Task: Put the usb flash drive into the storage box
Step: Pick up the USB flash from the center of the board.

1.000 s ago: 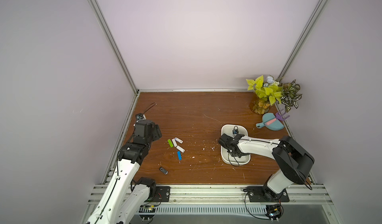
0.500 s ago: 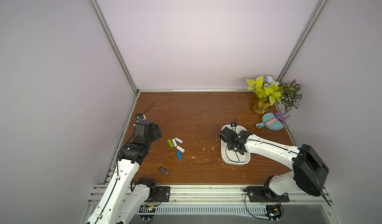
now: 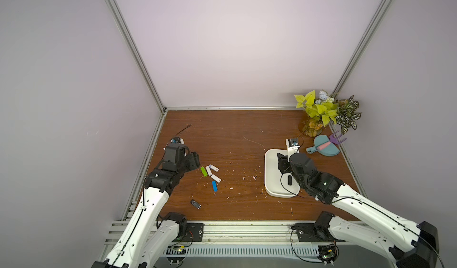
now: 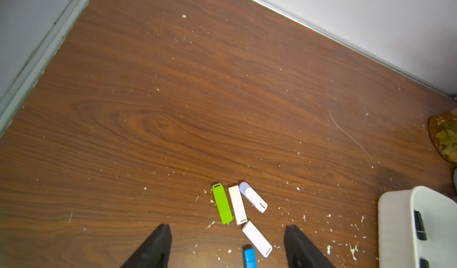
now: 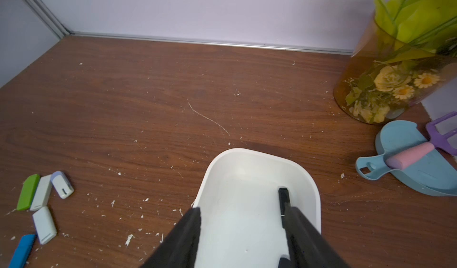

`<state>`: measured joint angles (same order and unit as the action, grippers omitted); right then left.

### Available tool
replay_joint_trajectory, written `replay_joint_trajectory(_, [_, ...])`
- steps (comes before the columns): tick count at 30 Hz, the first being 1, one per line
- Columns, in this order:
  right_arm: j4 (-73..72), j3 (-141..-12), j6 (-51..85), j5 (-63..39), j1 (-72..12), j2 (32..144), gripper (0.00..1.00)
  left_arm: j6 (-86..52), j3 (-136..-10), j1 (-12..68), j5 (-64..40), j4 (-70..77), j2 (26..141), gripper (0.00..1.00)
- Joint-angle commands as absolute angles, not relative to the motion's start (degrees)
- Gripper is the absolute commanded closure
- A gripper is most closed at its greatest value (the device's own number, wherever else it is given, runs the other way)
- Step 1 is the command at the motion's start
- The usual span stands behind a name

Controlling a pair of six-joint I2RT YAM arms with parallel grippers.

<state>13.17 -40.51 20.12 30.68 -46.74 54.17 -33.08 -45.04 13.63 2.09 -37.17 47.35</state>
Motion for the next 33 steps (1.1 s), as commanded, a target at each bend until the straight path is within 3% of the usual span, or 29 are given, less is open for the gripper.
replay_joint_trajectory(1, [7.2,-40.3,17.0,27.0,-46.7,57.2,0.40,-42.4,-44.8,22.2,7.1,-41.7,47.7,0.26])
replay_joint_trajectory(7, [4.4,-39.7,18.2,23.5,-46.6,60.3,0.40,-51.7,-36.7,24.6,3.4,-41.8,52.7,0.22])
replay_joint_trajectory(13, [0.1,-35.2,19.8,21.0,-45.8,58.2,0.40,-57.0,-34.1,27.4,7.9,-42.6,50.4,0.19])
replay_joint_trajectory(19, [-0.5,-34.0,20.6,18.9,-44.7,57.8,0.40,-60.7,-33.1,30.0,7.2,-45.7,54.0,0.23])
replay_joint_trajectory(33, [-2.0,-30.3,22.2,19.9,-44.6,52.8,0.40,-66.3,-32.9,30.1,9.0,-55.1,57.6,0.23])
